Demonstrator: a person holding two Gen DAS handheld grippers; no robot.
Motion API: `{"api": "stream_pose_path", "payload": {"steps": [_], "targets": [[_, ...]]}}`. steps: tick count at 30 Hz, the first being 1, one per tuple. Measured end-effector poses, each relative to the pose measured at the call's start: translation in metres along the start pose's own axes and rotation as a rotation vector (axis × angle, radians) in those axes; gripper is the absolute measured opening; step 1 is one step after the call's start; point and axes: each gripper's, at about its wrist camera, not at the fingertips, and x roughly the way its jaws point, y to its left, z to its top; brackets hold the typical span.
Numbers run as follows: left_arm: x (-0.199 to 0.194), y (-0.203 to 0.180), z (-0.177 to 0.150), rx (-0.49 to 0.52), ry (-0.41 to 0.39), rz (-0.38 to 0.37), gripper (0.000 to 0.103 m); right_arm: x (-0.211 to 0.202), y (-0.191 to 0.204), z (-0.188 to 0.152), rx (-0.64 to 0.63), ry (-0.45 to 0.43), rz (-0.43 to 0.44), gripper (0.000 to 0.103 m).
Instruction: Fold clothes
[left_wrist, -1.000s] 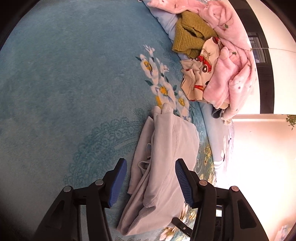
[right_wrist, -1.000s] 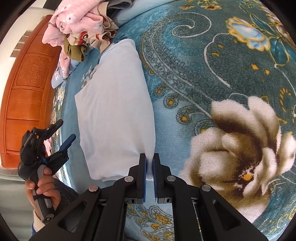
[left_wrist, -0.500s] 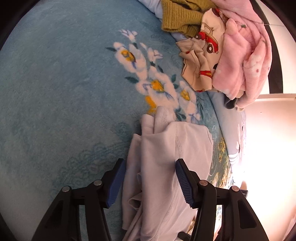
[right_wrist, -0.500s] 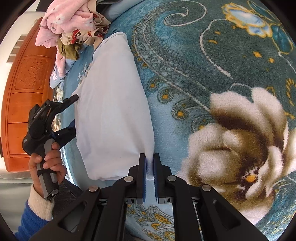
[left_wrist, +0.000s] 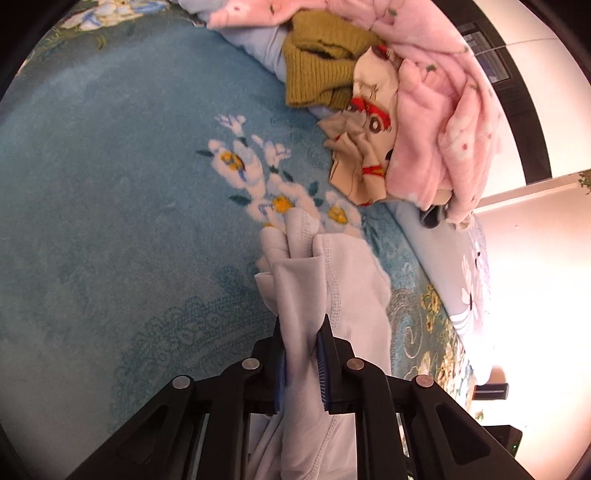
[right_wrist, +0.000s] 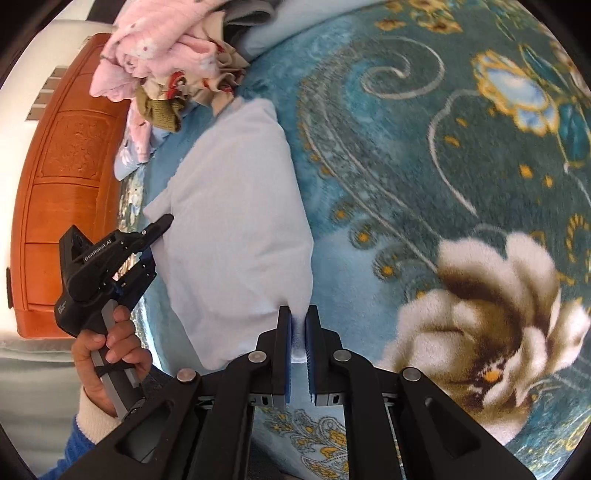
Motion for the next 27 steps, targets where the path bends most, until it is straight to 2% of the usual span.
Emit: {"api": "stream_pose_path", "payload": {"steps": [4, 6, 8, 10, 13, 14, 16, 18, 22, 24, 25, 27], "targets": [[-0.059, 0.012, -0.006, -0.079, -0.113, -0.050, 0.015, -0.032, 0.039, 0.036, -0.160, -0.029, 0.059, 0.007], [-0.069, 0.018, -0.015, -0.083, -0.134, -0.048, 0.016, -0.045, 0.059, 0.054, -0.266, -0.042, 0.066, 0.007], [-0.057, 0.026, -0.024, -0.075, -0.084, -0.009, 0.018, -0.043, 0.073, 0.070, -0.367, -0.031, 0.028, 0.007], [-0.034, 0.037, -0.035, -0.100, 0.008, 0.042, 0.018, -0.029, 0.071, 0.085, -0.403, 0.013, -0.022, 0.007], [-0.010, 0.050, -0.048, -0.150, 0.125, 0.096, 0.019, -0.003, 0.046, 0.098, -0.350, 0.068, -0.130, 0.005], [-0.011, 0.050, -0.046, -0.159, 0.125, 0.086, 0.020, 0.001, 0.035, 0.100, -0.326, 0.067, -0.155, 0.005], [-0.018, 0.049, -0.042, -0.155, 0.105, 0.092, 0.028, 0.000, 0.009, 0.101, -0.241, 0.048, -0.173, 0.005], [-0.029, 0.050, -0.038, -0.141, 0.071, 0.110, 0.045, -0.007, -0.007, 0.096, -0.185, 0.018, -0.168, 0.005], [-0.040, 0.058, -0.027, -0.164, 0.009, 0.134, 0.054, -0.019, -0.026, 0.066, -0.112, -0.027, -0.103, 0.008], [-0.037, 0.063, -0.015, -0.177, -0.005, 0.155, 0.055, -0.019, -0.035, 0.046, -0.052, -0.041, -0.044, 0.022], [-0.033, 0.065, -0.009, -0.178, -0.007, 0.167, 0.055, -0.015, -0.041, 0.036, -0.017, -0.045, -0.011, 0.033], [-0.024, 0.068, 0.001, -0.178, 0.012, 0.183, 0.055, -0.006, -0.050, 0.019, 0.056, -0.059, 0.057, 0.035]]}}
